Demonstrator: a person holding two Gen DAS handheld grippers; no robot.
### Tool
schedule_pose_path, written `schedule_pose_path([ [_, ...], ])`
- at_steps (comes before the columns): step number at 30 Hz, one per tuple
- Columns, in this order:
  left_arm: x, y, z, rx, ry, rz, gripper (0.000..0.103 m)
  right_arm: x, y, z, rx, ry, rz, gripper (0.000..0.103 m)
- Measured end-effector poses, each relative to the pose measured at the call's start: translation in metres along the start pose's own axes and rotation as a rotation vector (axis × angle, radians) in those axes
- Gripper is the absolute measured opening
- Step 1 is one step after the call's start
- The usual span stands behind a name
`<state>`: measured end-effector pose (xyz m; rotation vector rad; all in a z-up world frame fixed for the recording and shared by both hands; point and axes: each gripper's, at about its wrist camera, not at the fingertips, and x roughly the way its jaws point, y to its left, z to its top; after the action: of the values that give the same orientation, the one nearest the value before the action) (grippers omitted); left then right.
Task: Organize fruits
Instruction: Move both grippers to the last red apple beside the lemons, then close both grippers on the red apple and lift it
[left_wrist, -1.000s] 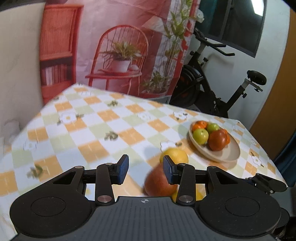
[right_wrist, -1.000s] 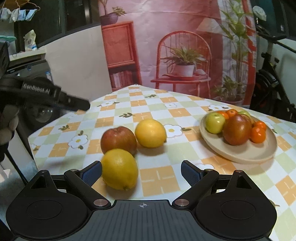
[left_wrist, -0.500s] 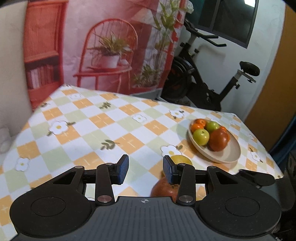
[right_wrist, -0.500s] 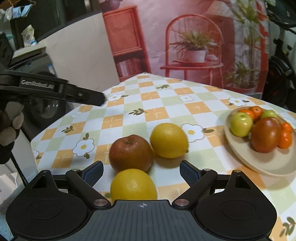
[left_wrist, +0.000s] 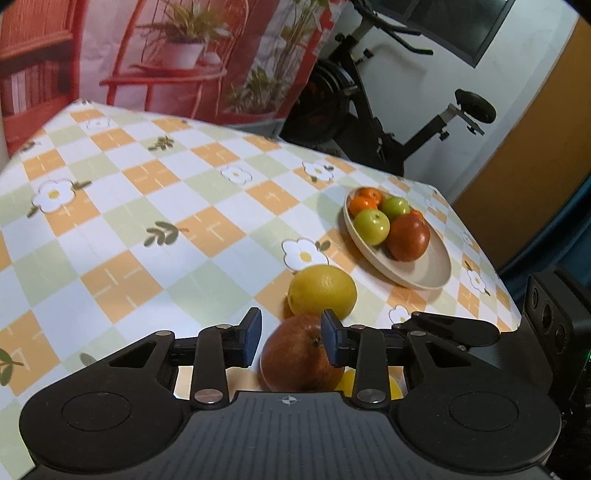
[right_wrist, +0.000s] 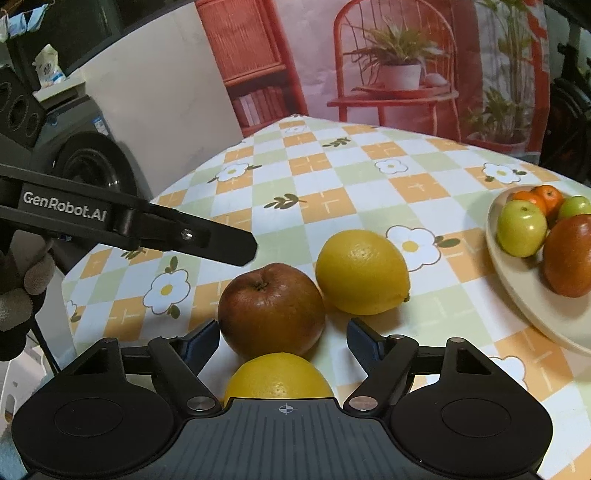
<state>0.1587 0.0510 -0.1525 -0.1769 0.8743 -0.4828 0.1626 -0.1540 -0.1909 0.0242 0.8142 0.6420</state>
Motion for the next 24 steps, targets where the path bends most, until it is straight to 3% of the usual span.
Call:
schedule_pose_path([
  [10,0.011,0.003,0.000,-0.008,0.054,-0.043,0.032,0.010,0.003,0.001,-0.008,0.038,0.016,0.066],
  [13,0.015,0.008,-0.001,-0.035,0.060,-0.060,0.026,0.012,0.003,0.001,-0.004,0.040,0.028,0.061],
  [24,0.016,0.007,0.000,-0.038,0.042,-0.062,0.026,0.009,0.000,-0.001,0.025,0.010,0.042,0.060],
])
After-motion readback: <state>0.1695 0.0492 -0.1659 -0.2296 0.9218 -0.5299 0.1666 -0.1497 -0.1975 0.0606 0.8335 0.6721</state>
